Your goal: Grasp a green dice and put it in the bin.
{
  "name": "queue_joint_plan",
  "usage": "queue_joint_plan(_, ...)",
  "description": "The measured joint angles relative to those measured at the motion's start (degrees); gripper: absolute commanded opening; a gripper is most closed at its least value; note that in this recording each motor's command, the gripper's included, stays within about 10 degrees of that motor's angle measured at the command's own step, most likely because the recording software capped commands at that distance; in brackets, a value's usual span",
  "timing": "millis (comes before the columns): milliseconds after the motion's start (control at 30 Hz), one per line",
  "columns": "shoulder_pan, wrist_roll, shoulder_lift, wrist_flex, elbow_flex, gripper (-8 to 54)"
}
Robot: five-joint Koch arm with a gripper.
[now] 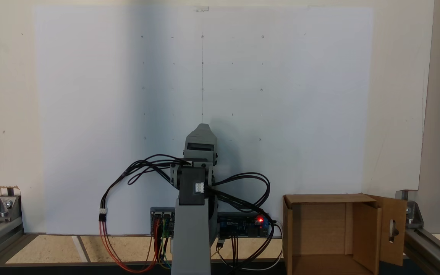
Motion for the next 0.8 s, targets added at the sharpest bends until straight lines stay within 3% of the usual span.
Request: queue_joint_plan(800,-1.41,0.00,-9.05,-11.25,3.08,41.3)
